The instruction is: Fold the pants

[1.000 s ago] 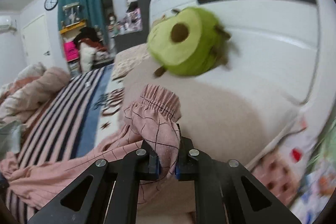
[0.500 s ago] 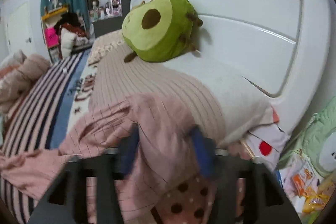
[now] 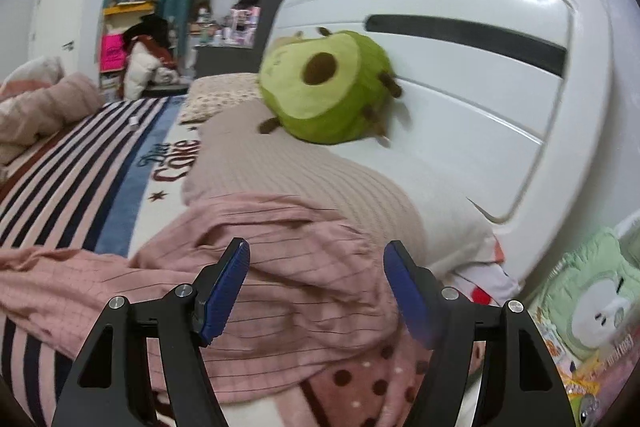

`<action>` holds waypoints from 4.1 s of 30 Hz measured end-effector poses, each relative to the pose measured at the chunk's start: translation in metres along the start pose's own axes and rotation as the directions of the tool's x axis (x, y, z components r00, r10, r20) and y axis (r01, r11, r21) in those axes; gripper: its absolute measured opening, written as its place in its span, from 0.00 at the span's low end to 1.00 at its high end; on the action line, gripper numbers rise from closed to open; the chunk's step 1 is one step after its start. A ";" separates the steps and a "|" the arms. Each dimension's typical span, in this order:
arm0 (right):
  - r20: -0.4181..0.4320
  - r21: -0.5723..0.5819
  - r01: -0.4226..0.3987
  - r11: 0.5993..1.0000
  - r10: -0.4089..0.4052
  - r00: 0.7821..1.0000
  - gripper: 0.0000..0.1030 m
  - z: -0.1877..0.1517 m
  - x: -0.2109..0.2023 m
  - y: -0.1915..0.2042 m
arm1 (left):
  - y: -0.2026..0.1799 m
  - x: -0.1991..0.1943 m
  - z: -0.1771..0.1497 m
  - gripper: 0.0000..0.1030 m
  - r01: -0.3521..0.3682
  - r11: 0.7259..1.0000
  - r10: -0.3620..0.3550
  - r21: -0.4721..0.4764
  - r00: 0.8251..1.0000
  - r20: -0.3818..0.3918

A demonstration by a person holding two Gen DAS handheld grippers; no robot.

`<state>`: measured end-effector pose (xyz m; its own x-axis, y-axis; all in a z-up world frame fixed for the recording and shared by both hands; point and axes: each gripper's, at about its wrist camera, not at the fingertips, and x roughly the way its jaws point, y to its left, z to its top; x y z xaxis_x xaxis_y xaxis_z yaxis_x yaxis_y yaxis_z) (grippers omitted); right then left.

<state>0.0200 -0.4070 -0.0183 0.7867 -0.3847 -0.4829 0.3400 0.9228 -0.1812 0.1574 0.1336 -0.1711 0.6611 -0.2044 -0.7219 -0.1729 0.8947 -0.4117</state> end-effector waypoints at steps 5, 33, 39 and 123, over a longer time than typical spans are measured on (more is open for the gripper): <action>-0.030 -0.032 -0.072 0.997 0.071 0.997 0.64 0.001 0.015 0.024 | 0.001 0.014 0.020 0.34 0.043 0.999 -0.041 -0.027 0.997 0.062; -0.290 -0.144 -0.716 0.683 0.663 0.690 0.63 -0.014 0.051 0.200 | -0.015 -0.138 0.009 0.60 -0.220 0.944 0.197 0.245 0.973 0.117; -0.307 -0.115 -0.791 0.601 0.736 0.603 0.63 -0.008 0.062 0.241 | -0.029 -0.088 0.005 0.60 -0.069 0.952 0.094 0.300 0.993 -0.070; -0.393 0.064 -0.772 0.633 0.727 0.563 0.45 -0.036 0.087 0.212 | 0.034 -0.027 0.005 0.36 0.089 0.985 -0.067 -0.147 0.987 0.148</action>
<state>0.1420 -0.2435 -0.1292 0.4881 0.4628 -0.7400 -0.3588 0.8793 0.3132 0.1378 0.1713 -0.1629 0.7719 -0.2033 -0.6024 -0.2190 0.8045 -0.5521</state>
